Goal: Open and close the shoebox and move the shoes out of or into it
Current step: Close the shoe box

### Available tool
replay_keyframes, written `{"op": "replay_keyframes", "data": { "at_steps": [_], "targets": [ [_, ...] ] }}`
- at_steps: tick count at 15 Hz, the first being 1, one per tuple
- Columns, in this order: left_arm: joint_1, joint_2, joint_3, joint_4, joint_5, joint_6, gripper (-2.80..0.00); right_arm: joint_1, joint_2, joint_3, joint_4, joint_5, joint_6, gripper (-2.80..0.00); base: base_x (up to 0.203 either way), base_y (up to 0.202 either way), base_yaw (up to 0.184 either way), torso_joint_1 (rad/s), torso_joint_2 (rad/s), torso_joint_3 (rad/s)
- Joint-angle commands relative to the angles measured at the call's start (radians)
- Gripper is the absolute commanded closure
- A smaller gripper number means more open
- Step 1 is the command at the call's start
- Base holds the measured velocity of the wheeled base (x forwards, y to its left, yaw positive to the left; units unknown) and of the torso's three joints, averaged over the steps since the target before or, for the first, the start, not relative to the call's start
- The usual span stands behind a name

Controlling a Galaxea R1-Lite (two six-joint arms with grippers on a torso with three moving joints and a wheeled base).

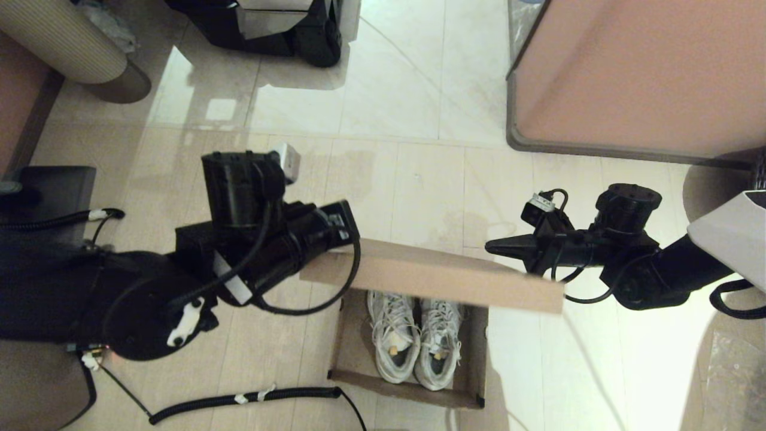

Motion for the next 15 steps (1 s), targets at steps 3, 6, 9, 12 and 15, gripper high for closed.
{"op": "replay_keyframes", "data": {
  "at_steps": [3, 6, 9, 12, 15],
  "targets": [
    [-0.134, -0.19, 0.295, 0.001, 0.042, 0.05, 0.0, -0.024, -0.095, 0.203, -0.159, -0.004, 0.01, 0.0, 0.0, 0.0, 0.0, 0.0, 0.0, 0.0],
    [-0.228, -0.347, 0.51, 0.004, 0.115, 0.074, 0.0, -0.048, -0.134, 0.212, -0.197, -0.041, 0.013, 0.0, 0.0, 0.0, 0.0, 0.0, 0.0, 0.0],
    [-0.207, -0.438, 0.585, 0.008, 0.165, 0.078, 0.0, -0.079, -0.179, 0.199, -0.199, -0.206, 0.006, 0.0, 0.0, 0.0, 0.0, 0.0, 0.0, 0.0],
    [-0.128, -0.451, 0.579, 0.024, 0.186, 0.08, 0.0, -0.081, -0.214, 0.175, -0.194, -0.582, -0.101, 0.0, 0.0, 0.0, 0.0, 0.0, 0.0, 0.0],
    [0.063, -0.478, 0.548, 0.117, 0.258, 0.094, 0.0, -0.079, -0.306, 0.215, -0.043, -0.876, -0.548, 0.0, 0.0, 0.0, 0.0, 0.0, 0.0, 0.0]
  ]
}}
